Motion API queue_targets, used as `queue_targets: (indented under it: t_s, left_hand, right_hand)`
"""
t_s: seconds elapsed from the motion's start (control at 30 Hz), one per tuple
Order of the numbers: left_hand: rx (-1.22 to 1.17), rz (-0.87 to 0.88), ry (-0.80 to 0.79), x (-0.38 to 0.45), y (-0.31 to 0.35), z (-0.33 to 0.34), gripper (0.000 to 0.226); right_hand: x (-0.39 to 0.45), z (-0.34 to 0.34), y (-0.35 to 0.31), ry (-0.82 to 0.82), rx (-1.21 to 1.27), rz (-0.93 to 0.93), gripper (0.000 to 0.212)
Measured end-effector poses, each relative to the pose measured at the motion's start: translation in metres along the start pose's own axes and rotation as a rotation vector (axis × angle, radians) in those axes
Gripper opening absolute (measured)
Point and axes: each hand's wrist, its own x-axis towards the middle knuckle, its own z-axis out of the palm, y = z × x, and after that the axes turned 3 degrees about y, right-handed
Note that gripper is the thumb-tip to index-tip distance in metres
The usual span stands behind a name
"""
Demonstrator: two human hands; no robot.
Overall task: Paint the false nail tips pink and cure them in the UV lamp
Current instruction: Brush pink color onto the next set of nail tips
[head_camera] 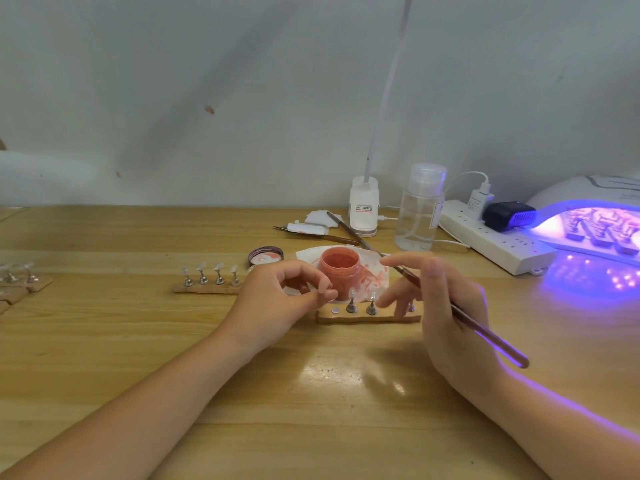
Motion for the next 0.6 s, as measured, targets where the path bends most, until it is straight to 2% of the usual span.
queue_targets:
  t_s: [0.1, 0.2, 0.43, 0.6]
  left_hand:
    - [0.094, 0.032, -0.003, -0.001, -0.001, 0.002, 0.027]
    - [0.091, 0.034, -0.016, -0.002, 0.0, 0.007, 0.026]
    - [0.117, 0.071, -0.021, -0.004, 0.0, 0.011, 0.02]
    - [0.161, 0.079, 0.001, -0.003, -0.001, 0.012, 0.021]
  right_hand:
    - [0.005, 0.002, 0.001, -0.069, -0.211, -0.038, 0.023]
    - [0.008, 0.005, 0.003, -0.117, -0.435, -0.124, 0.012]
    - [0.009, 0.008, 0.005, -0.223, -0.536, -0.192, 0.025]
    - [0.009, 0.009, 0.009, -0.217, -0.541, -0.207, 0.027]
